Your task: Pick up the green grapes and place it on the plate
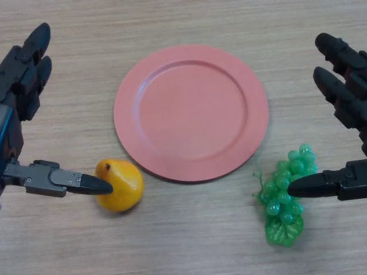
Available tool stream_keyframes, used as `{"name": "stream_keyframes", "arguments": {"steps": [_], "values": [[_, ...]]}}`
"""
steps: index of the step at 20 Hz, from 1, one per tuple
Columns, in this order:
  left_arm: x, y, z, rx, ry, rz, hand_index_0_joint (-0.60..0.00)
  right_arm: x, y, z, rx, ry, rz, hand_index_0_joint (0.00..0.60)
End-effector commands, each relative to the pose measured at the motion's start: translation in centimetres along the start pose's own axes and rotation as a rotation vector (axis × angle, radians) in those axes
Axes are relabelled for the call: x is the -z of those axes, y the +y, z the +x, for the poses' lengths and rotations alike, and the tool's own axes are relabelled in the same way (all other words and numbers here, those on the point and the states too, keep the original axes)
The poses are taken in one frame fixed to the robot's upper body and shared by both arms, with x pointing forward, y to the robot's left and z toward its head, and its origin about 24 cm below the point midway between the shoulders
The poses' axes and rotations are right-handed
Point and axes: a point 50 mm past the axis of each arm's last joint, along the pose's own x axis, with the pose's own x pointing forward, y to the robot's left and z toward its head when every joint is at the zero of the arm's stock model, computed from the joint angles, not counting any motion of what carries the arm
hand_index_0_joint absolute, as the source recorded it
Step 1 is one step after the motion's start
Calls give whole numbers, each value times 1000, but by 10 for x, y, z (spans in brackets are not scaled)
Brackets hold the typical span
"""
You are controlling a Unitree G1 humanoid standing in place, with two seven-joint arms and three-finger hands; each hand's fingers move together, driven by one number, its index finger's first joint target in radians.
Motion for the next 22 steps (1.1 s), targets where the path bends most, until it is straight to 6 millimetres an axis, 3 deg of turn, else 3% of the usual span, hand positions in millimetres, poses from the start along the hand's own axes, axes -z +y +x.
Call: {"name": "stream_keyframes", "arguments": {"steps": [1,10,15,22], "values": [[-29,18,-4,-72,-166,90,0,-28,-8,-5,35,-186,-93,0],[-32,16,-5,-56,-183,120,0,-21,-12,-1,6,-172,-167,0],[-29,7,-9,-33,-167,106,0,11,-18,16,-110,-165,-442,0],[-22,1,-11,7,-116,80,0,60,-37,36,-282,-86,-659,0]]}}
